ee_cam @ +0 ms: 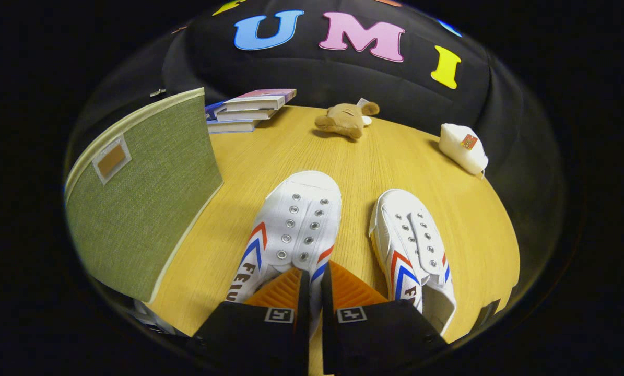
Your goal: Open the storage box then place both shoes into the box .Put the left shoe in first, then the right shoe, with the right side of both shoes facing outward in a uniform manner.
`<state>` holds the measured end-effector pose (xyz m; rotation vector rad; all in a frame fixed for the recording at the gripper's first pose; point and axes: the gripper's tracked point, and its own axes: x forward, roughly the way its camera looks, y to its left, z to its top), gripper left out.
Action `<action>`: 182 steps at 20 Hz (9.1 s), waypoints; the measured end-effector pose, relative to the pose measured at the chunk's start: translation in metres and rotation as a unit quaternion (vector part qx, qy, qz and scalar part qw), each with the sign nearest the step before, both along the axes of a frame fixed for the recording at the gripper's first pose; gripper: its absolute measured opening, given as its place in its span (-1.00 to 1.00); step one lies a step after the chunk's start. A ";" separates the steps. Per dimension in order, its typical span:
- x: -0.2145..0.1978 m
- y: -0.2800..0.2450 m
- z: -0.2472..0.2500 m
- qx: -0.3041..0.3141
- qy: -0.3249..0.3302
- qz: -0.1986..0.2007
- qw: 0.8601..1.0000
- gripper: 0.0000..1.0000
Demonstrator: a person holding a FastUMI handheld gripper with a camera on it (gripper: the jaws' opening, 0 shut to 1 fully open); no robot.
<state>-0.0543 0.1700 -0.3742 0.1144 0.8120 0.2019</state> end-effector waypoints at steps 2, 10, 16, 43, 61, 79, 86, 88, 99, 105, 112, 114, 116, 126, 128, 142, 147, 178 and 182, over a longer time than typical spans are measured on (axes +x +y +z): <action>0.001 0.000 0.004 0.051 0.023 -0.008 0.998 -0.87; 0.016 -0.005 0.084 0.088 -0.009 0.009 0.996 -0.89; 0.028 -0.003 0.180 0.119 -0.026 0.003 0.993 -0.89; 0.006 0.282 0.199 0.242 0.178 0.077 0.951 0.29; -0.040 -0.094 0.106 0.005 0.084 -0.024 0.996 0.60; -0.017 -0.134 -0.028 -0.030 0.053 -0.049 0.997 -0.46; -0.006 -0.147 -0.005 0.097 0.078 -0.134 0.983 -0.90; 0.008 -0.144 0.025 0.125 0.054 -0.139 0.981 -0.89; 0.015 -0.121 0.039 0.146 0.035 -0.132 0.980 -0.90; 0.003 -0.128 -0.012 0.106 0.091 -0.139 0.980 -0.90; 0.029 -0.132 -0.026 0.125 0.068 -0.130 0.981 -0.89; 0.030 -0.122 -0.006 0.176 0.069 -0.148 0.971 -0.90; 0.035 -0.112 0.022 0.217 0.055 -0.157 0.962 -0.90; 0.042 -0.002 0.223 0.241 0.044 -0.093 0.965 -0.90; 0.040 0.043 0.244 0.248 0.075 -0.073 0.963 -0.90; 0.041 0.181 0.175 0.067 0.129 -0.111 0.983 -0.90; 0.047 0.211 0.214 0.092 0.070 -0.035 0.993 -0.02; 0.067 -0.138 0.321 0.058 -0.293 -0.012 0.954 0.91; 0.066 -0.161 0.319 0.061 -0.300 -0.022 0.952 0.91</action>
